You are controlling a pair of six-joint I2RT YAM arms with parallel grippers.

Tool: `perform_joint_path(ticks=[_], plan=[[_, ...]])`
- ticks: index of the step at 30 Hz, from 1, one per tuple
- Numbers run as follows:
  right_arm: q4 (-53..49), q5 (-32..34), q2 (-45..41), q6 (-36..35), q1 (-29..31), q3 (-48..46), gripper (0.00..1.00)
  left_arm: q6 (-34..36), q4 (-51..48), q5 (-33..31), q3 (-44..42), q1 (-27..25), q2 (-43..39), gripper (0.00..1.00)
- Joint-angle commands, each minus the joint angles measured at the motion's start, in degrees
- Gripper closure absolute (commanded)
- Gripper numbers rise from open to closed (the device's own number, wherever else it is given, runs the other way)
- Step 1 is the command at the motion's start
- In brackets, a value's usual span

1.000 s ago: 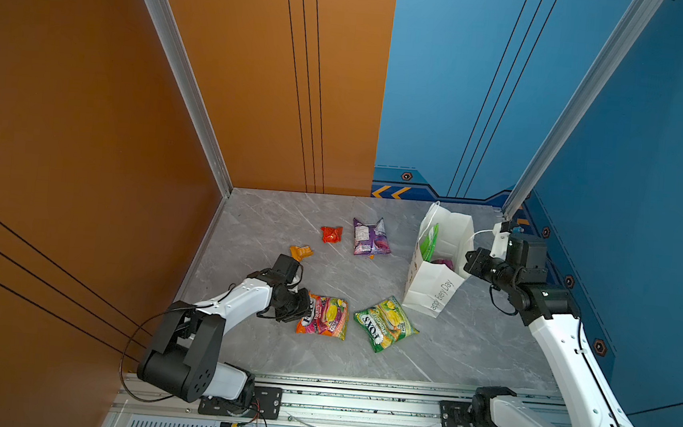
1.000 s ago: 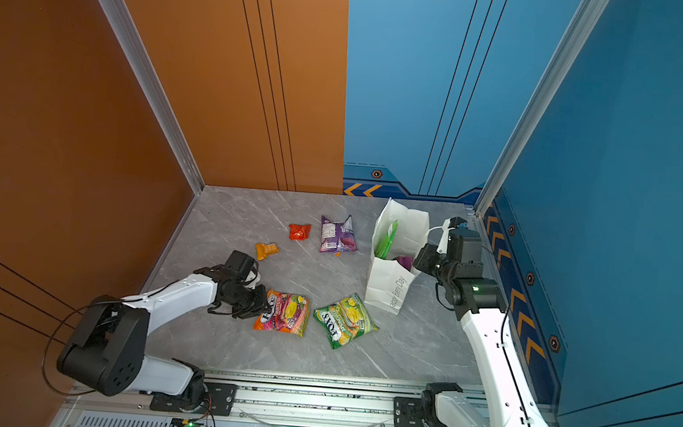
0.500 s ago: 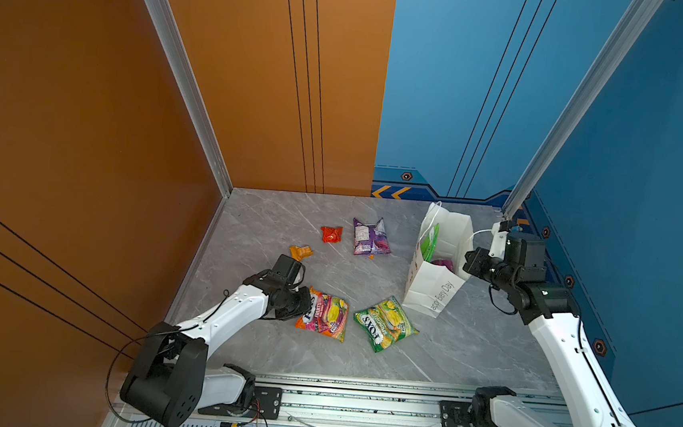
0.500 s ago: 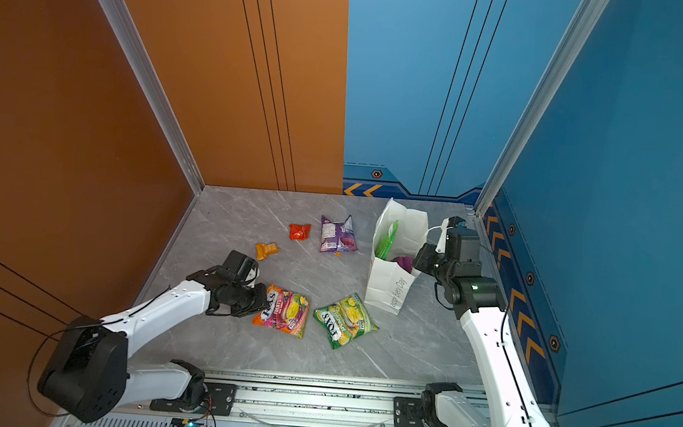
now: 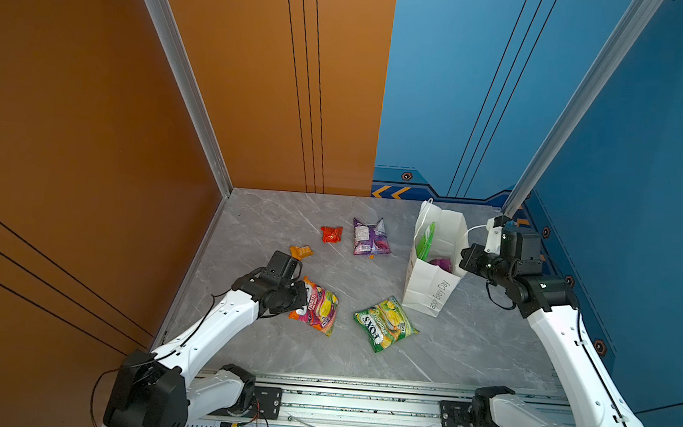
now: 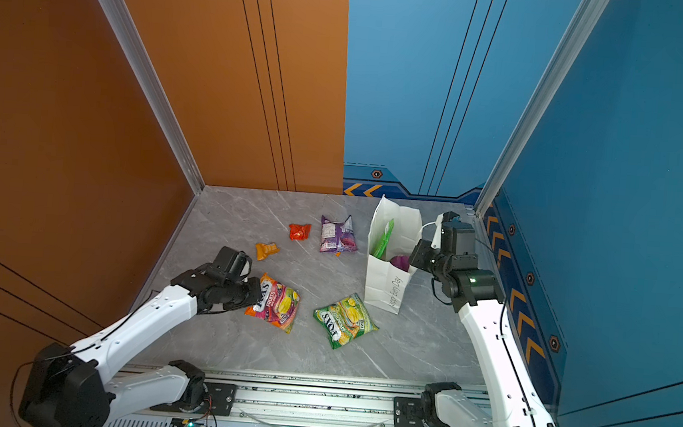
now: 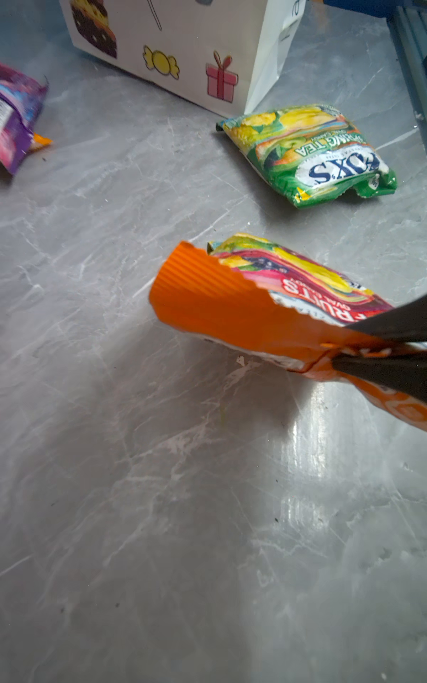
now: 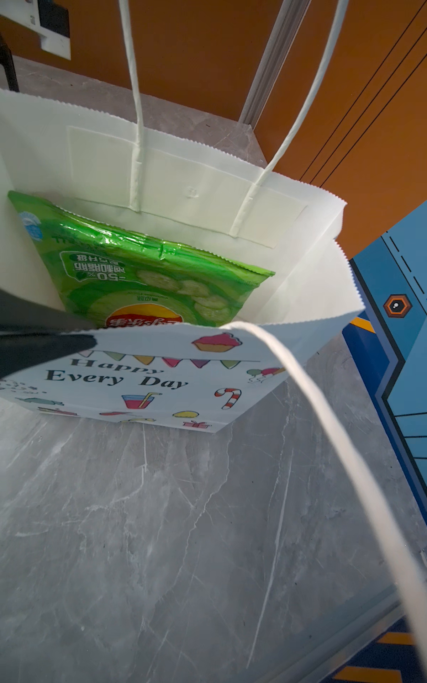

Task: Place the snacks into the paper bag
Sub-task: 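Close the left gripper on the top edge of the orange Fox's pack, then lift the orange Fox's pack with the left gripper toward the paper bag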

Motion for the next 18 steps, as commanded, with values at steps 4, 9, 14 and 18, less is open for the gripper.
perform_joint_path(ticks=[4, 9, 14, 18], plan=[[-0.69, 4.51, 2.04, -1.3, 5.37, 6.06, 1.0, 2.38, -3.0, -6.52, 4.87, -0.33, -5.73, 1.0], [-0.69, 6.39, 3.48, -1.57, 9.12, 7.53, 1.0, 2.82, -4.53, -7.1, 7.19, 0.2, -6.96, 1.0], [-0.78, 7.63, 3.46, -2.4, 11.94, 7.8, 1.0, 2.56, -6.19, -5.43, 10.76, 1.28, -6.92, 1.0], [-0.63, 8.58, 2.86, -2.47, 13.25, 7.69, 1.0, 2.44, -7.94, -3.82, 15.06, 1.48, -7.39, 1.0]])
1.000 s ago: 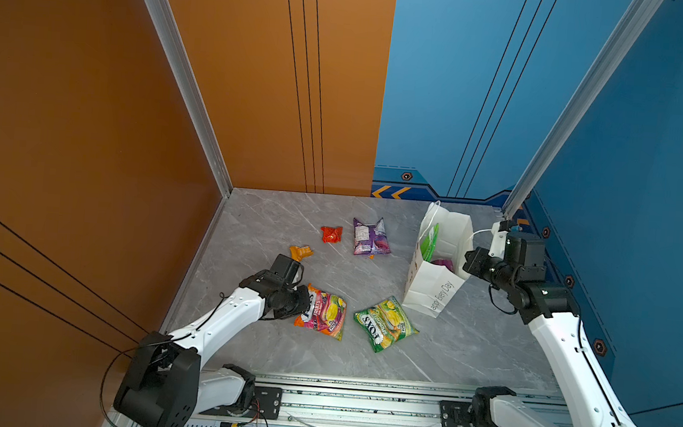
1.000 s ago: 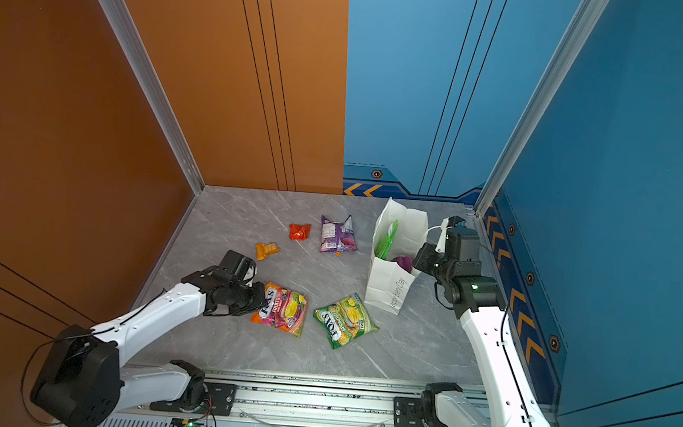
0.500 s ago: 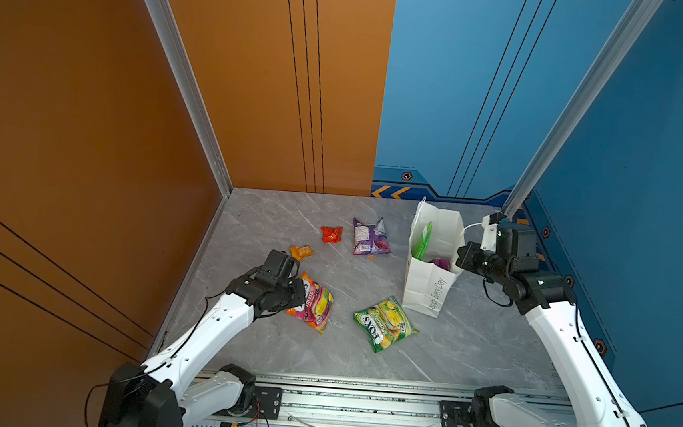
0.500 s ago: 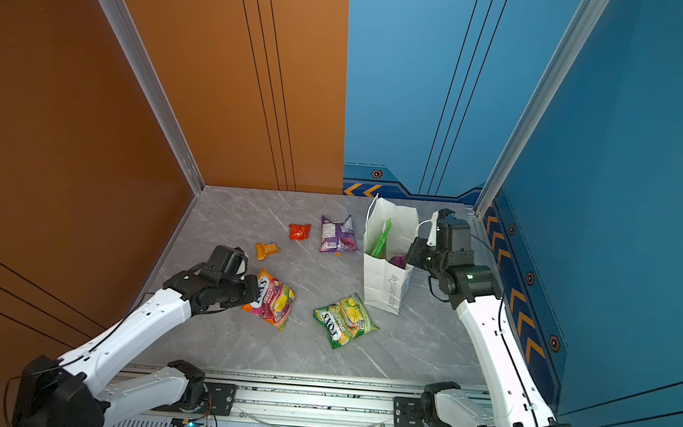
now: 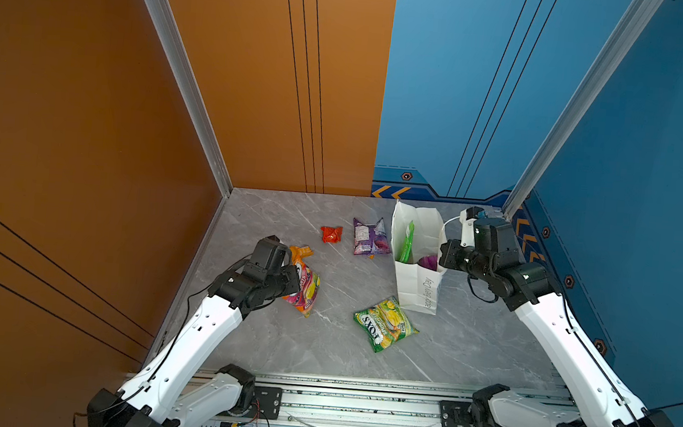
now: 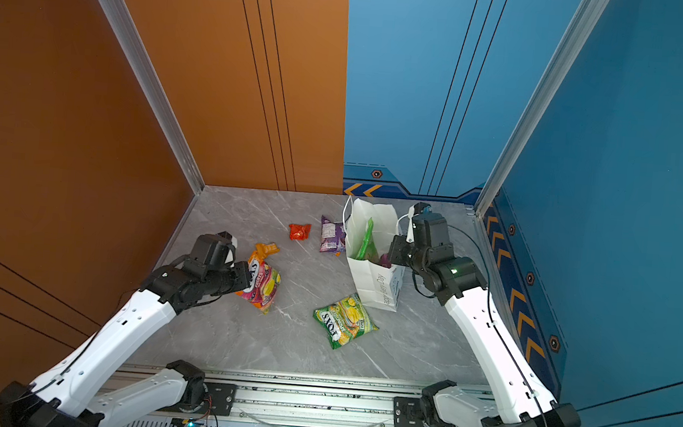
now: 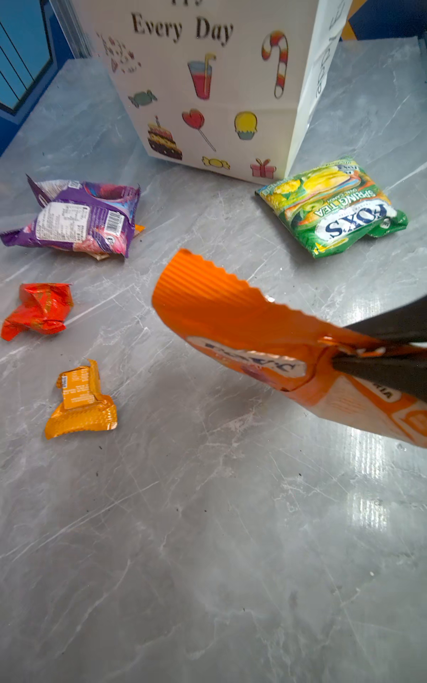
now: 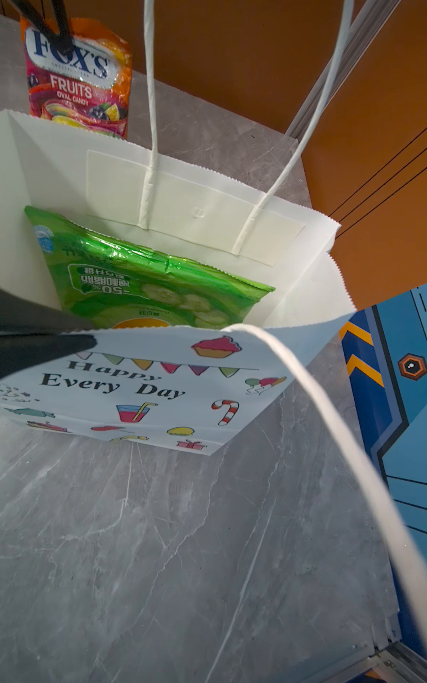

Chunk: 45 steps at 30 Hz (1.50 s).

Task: Place the snacks into the paper bag
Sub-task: 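Lift the orange Fox's pack with the left gripper toward the paper bag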

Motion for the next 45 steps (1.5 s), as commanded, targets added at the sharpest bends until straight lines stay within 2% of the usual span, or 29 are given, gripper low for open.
perform_joint_path(ticks=[1, 11, 18, 31, 45], plan=[[1.49, 1.56, -1.1, -0.64, 1.23, 1.97, 1.0, 0.26, -1.17, 1.33, 4.21, 0.34, -1.58, 1.0], [3.65, 2.35, 1.16, 0.48, 5.54, 1.64, 1.0, -3.36, -6.47, 2.69, 17.11, -0.07, -1.88, 1.0], [3.33, 3.53, 1.75, 0.4, 7.49, 2.83, 1.0, -3.14, -10.23, 3.27, 29.69, -1.01, 1.96, 1.0], [2.55, 6.33, 3.97, -0.06, 11.45, 6.13, 1.0, -1.79, -12.88, 2.45, 54.93, -10.32, 12.55, 1.0], [2.13, 9.49, 6.0, -0.5, 14.16, 7.88, 1.0, -1.9, -13.31, -2.23, 68.85, -18.0, 19.18, 1.0]])
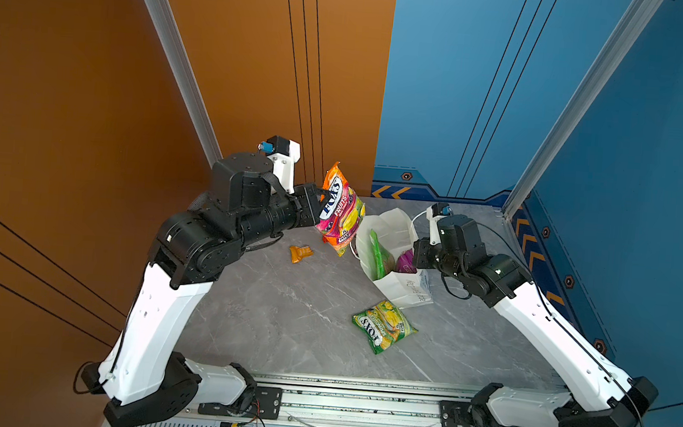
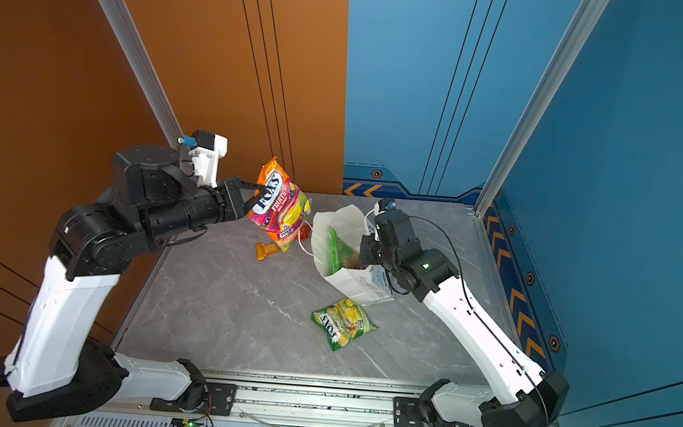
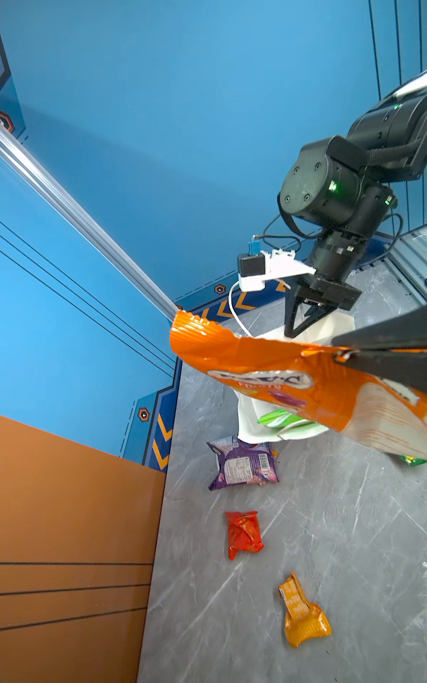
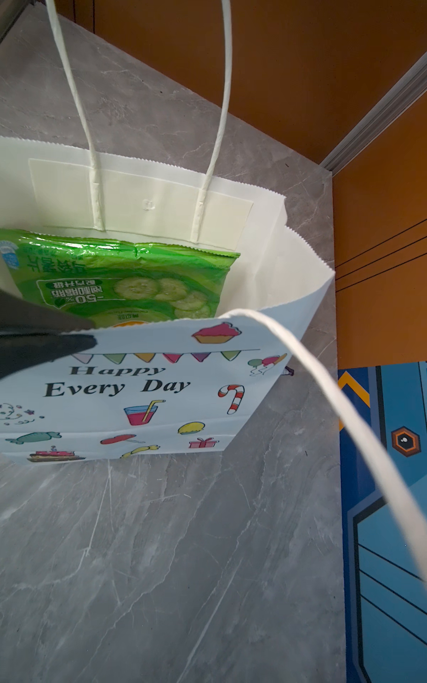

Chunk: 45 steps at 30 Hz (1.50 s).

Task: Place the snacks into the paper bag
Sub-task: 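Lift the orange Fox's pack with the left gripper toward the paper bag, then lower the orange Fox's pack into the paper bag held by the right gripper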

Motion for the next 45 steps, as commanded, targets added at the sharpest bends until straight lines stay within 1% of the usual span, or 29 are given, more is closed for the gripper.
perform_joint_path(ticks=[1, 8, 21, 28, 35, 36, 37, 41, 45], plan=[[0.84, 2.02, 0.02, -0.44, 0.64, 2.62, 1.0, 0.45, 1.43, -3.3, 3.27, -2.16, 0.88, 1.0], [0.98, 2.16, 0.67, -0.36, 1.31, 3.28, 1.0, -0.93, 1.44, -5.06, 3.53, -6.23, 4.12, 1.0], [1.66, 4.16, 1.18, 0.4, 2.04, 3.68, 1.0, -5.78, 1.46, -8.11, -1.71, -10.17, 9.54, 1.0], [1.86, 6.46, 1.42, 1.19, 3.62, 3.95, 1.0, -8.01, 2.75, -10.71, -4.96, -10.63, 11.95, 1.0], [2.12, 9.11, 1.4, 2.55, 4.5, 3.7, 1.0, -12.12, 10.77, -12.65, -13.35, -10.47, 10.87, 1.0], [2.14, 9.38, 1.47, 2.64, 6.14, 3.72, 1.0, -12.62, 11.72, -12.83, -14.36, -10.2, 10.77, 1.0], [2.12, 9.63, 1.35, 2.8, 6.47, 3.7, 1.0, -13.15, 12.75, -13.1, -15.43, -9.87, 10.59, 1.0], [2.03, 10.99, 1.0, 3.25, 7.06, 3.58, 1.0, -15.09, 15.17, -12.81, -17.86, -8.75, 10.69, 1.0], [1.94, 12.22, 0.75, 3.85, 7.2, 3.4, 1.0, -16.4, 16.88, -11.71, -19.38, -8.72, 11.44, 1.0]])
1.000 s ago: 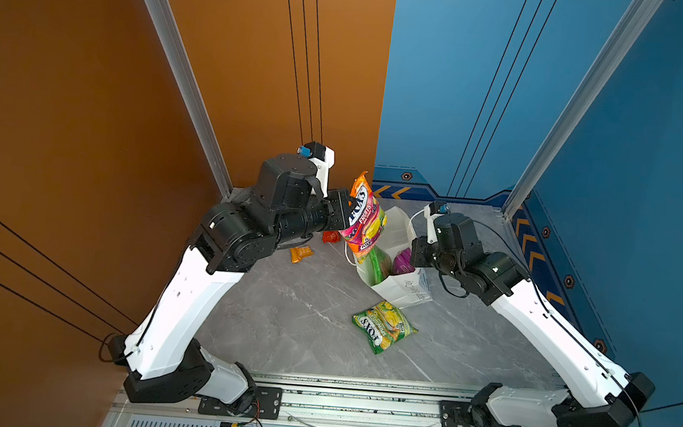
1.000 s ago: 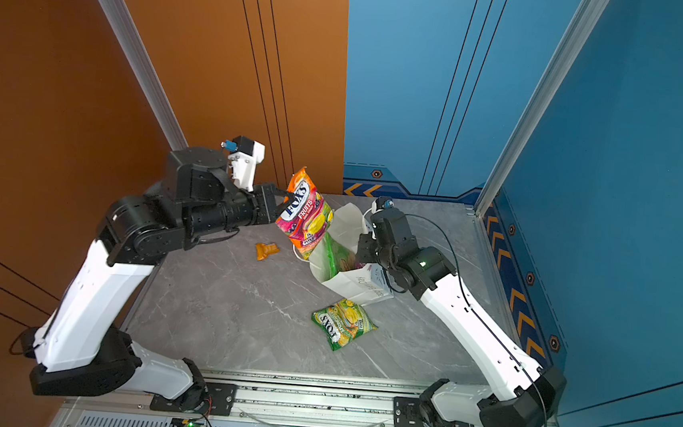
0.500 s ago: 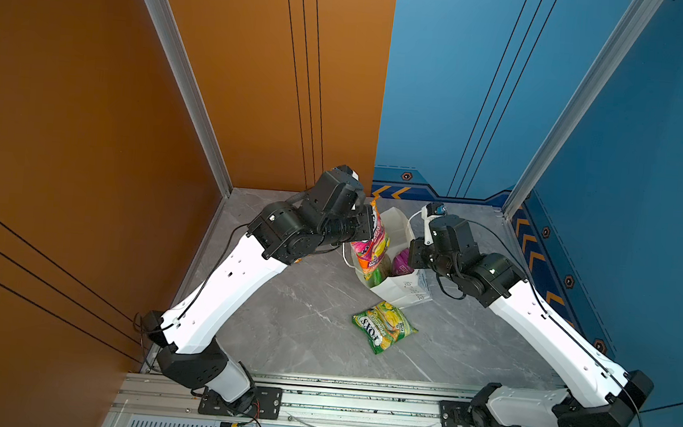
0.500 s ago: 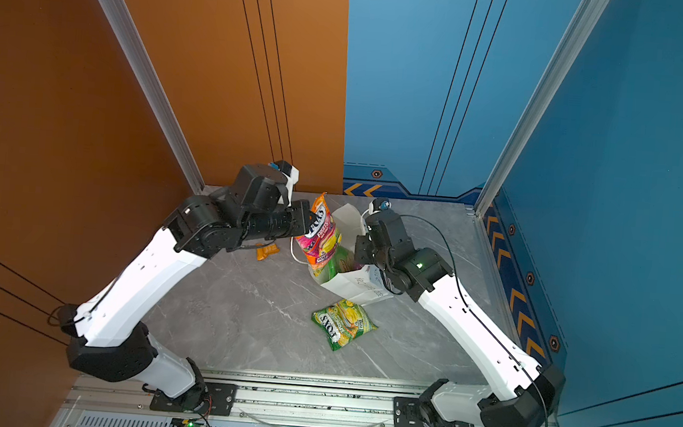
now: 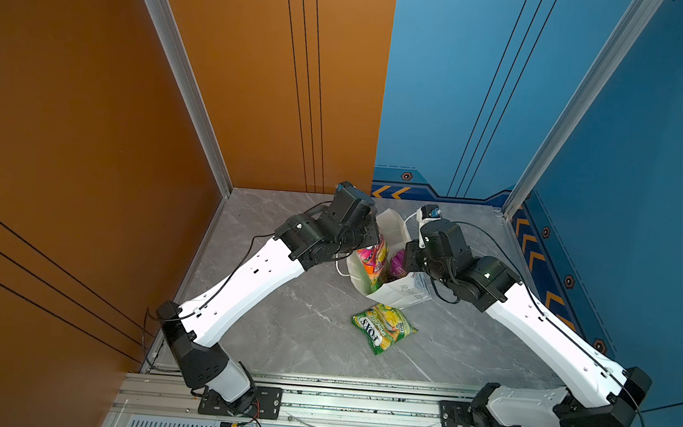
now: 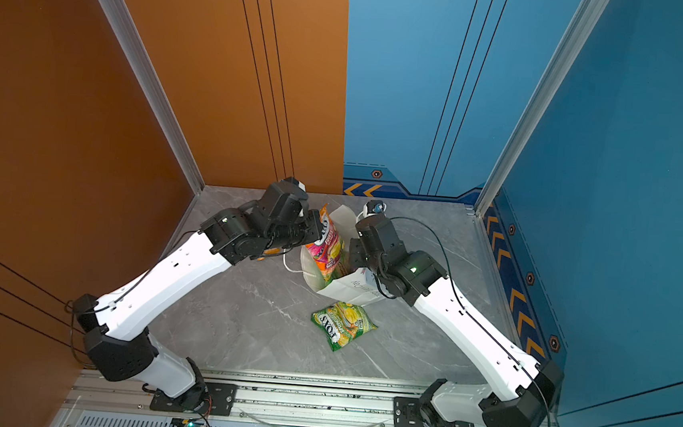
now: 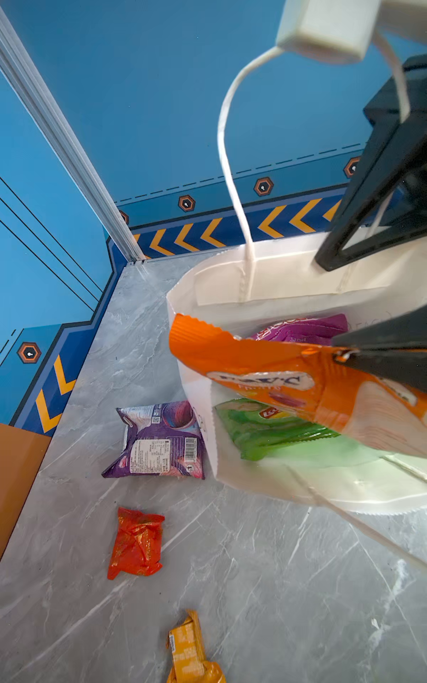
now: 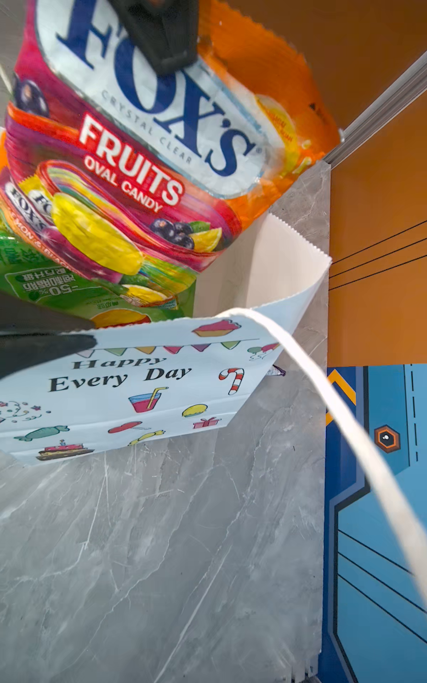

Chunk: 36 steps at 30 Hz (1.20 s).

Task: Place the snacks into the paper bag
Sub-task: 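Lower the orange Fox's pack into the paper bag held by the right gripper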

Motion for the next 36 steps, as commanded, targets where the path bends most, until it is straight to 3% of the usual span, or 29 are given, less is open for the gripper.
perform_joint_path(ticks=[1, 16, 25, 36], plan=[[2.29, 3.22, -0.69, 1.81, 0.37, 1.96, 1.0, -2.41, 5.13, 0.1, -1.01, 0.39, -0.52, 1.0], [2.3, 4.91, -0.52, 2.96, 0.26, 1.7, 1.0, -4.52, 7.47, 6.03, -3.03, 1.06, 3.77, 1.0], [2.82, 3.82, -1.49, 3.23, -0.75, 0.37, 1.0, -6.24, 11.4, 6.31, -9.72, 3.73, -0.78, 1.0], [3.69, 2.11, -0.77, 3.75, -1.05, 0.01, 1.0, -6.8, 11.58, 7.36, -5.08, 0.97, 1.93, 1.0]])
